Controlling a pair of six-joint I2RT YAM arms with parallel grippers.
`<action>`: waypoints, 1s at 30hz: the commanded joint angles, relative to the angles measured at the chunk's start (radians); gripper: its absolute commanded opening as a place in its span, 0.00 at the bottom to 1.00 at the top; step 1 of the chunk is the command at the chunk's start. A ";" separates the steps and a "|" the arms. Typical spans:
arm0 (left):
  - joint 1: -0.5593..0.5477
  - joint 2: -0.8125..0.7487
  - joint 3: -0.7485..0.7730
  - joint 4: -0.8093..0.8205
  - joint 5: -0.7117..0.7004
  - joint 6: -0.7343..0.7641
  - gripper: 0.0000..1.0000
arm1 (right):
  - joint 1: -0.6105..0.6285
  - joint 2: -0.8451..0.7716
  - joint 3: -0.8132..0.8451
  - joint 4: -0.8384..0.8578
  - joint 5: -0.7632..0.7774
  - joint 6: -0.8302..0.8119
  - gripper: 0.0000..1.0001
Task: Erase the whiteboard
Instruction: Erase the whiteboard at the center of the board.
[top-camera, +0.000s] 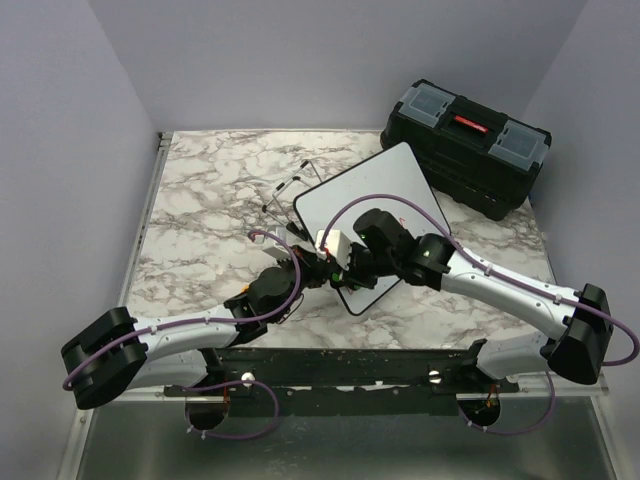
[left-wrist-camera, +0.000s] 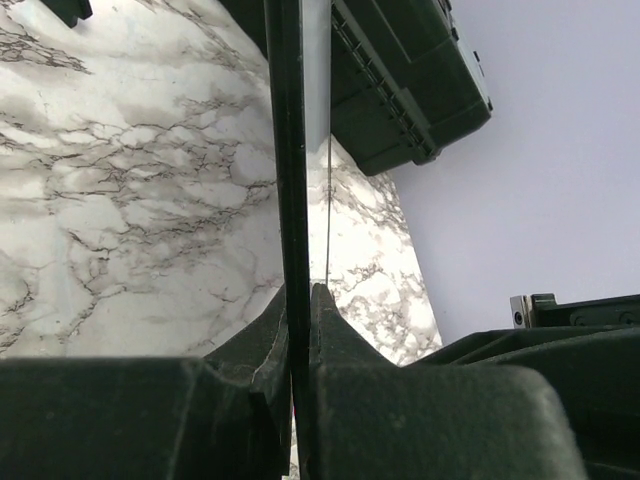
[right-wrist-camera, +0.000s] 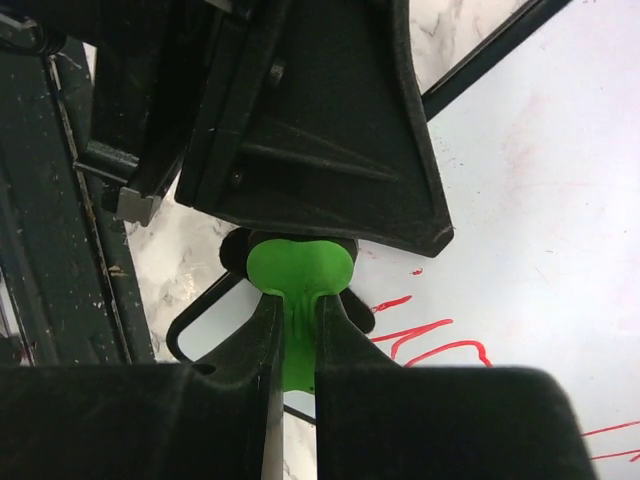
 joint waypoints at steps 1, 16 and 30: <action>-0.018 -0.004 0.061 0.183 0.037 0.003 0.00 | 0.008 -0.004 -0.054 0.077 0.124 0.066 0.01; -0.018 -0.023 0.023 0.209 0.071 0.002 0.00 | -0.120 0.082 0.018 0.032 0.031 0.067 0.01; -0.018 -0.029 0.018 0.203 0.064 0.005 0.00 | 0.018 0.049 -0.035 -0.108 -0.081 -0.098 0.01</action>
